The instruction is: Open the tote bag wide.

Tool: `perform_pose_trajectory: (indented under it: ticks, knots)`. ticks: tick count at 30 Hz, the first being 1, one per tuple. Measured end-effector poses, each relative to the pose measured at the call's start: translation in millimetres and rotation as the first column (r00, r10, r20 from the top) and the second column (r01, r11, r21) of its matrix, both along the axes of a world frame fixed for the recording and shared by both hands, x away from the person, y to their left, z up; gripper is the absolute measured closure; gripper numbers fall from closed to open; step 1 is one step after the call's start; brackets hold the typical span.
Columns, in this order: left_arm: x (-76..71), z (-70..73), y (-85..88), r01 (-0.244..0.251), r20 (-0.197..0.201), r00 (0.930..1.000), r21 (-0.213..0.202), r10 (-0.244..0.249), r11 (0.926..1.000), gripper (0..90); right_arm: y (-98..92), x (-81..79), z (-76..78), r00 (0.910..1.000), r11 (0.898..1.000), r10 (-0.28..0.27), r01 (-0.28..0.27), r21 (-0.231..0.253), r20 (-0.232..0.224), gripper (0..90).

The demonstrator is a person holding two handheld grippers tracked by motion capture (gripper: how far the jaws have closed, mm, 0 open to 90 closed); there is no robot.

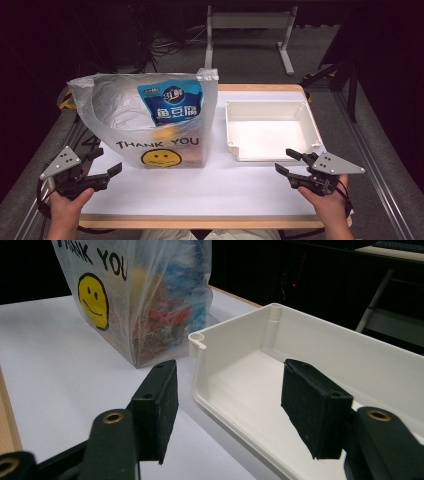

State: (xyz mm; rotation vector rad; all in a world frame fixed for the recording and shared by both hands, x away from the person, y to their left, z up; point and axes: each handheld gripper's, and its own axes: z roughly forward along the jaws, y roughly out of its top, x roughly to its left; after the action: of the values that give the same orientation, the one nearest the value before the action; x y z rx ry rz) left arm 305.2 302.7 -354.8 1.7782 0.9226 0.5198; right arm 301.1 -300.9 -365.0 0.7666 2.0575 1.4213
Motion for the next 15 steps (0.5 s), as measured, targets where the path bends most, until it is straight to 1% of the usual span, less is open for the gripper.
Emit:
perform_pose_trajectory:
  ticks: [2, 3, 7, 12, 15]
  knots:
    - [3.6, 4.0, 0.0, -0.001, -0.005, 1.0000, 0.016, 0.001, 0.9999, 14.8, 0.7, 0.4, -0.8, 1.0000, 1.000, -0.002, 0.002, -0.007, -0.004, 40.5]
    - [5.4, 5.6, -0.1, -0.001, 0.002, 1.0000, 0.018, 0.001, 0.9998, 13.8, 1.0, 0.7, -0.9, 1.0000, 1.000, -0.003, 0.003, -0.007, -0.004, 40.6]
    - [12.0, 11.7, 0.9, -0.007, 0.014, 0.9999, 0.009, 0.007, 0.9999, 13.1, 2.7, 1.5, -1.5, 1.0000, 1.000, -0.003, 0.002, -0.015, -0.006, 40.2]
    - [19.7, 17.0, 2.9, -0.017, 0.030, 0.9994, 0.016, 0.016, 0.9997, 12.5, 5.9, 2.5, -4.0, 0.9998, 1.000, 0.001, -0.001, -0.027, -0.017, 39.8]
    - [22.3, 19.0, 3.5, -0.007, 0.039, 0.9992, 0.007, 0.007, 1.0000, 12.7, 7.4, 2.6, -5.2, 0.9998, 0.999, 0.004, -0.005, -0.032, -0.021, 39.7]
